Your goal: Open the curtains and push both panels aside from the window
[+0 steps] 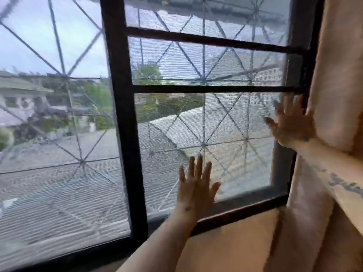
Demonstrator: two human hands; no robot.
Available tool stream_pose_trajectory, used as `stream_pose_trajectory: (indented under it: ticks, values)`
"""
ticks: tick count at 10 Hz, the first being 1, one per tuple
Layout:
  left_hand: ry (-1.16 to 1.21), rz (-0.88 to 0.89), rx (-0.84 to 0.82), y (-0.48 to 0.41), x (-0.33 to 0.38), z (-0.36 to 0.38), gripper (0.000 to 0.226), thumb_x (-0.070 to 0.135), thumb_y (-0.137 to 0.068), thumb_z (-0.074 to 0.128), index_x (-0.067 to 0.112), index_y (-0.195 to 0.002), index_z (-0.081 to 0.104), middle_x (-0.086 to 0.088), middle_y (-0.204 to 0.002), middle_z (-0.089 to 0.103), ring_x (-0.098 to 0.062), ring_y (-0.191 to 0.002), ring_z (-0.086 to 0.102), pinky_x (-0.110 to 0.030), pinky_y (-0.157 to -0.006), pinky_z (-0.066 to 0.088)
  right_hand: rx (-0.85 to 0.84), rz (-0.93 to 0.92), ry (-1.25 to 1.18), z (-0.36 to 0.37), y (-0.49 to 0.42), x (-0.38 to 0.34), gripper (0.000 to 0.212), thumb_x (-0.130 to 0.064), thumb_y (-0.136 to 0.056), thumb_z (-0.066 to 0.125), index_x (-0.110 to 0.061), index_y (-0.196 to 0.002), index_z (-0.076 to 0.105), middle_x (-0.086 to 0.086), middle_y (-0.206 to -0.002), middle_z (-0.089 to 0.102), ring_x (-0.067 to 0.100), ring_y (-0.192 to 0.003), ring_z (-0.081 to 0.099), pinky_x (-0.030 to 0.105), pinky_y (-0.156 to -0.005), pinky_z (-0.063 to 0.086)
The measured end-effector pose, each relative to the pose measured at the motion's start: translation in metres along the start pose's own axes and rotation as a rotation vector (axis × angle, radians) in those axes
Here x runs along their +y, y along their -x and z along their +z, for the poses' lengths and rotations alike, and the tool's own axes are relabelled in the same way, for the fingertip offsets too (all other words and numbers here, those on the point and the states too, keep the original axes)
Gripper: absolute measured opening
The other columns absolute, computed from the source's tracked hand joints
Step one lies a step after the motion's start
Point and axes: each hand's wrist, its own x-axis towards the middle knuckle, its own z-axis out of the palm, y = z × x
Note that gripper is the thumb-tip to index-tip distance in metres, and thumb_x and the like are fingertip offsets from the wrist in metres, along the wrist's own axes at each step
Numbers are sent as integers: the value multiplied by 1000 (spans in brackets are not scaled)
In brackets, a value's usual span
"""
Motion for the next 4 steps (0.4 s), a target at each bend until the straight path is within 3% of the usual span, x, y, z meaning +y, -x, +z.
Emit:
stream_pose_trajectory:
  ticks: [2,3,4]
  values:
    - [-141,-226,-81,104,-111,-21,63,51,-93,22,23,-147,3,-4,-158,-11,-27,-144,-15,-51,-116,-4,-98,-44,-154,7,33,-108,61,-48,-90,30,-19,-141,17,15,-154,11,34,-141,2,63,-108,13]
    - [-236,-351,19,160,-165,-27,66,57,-89,3,25,-147,8,-6,-159,-3,-25,-137,-29,-49,-114,-11,-118,-84,-297,0,49,-161,59,-44,-90,32,-20,-141,15,15,-155,8,34,-142,2,61,-110,14]
    - [-244,-479,136,243,-200,-8,69,58,-89,-4,28,-144,22,-4,-158,12,-16,-140,-25,-40,-113,-16,-27,-230,-488,-14,68,-209,58,-41,-92,36,-20,-142,16,14,-155,7,32,-142,2,60,-112,13]
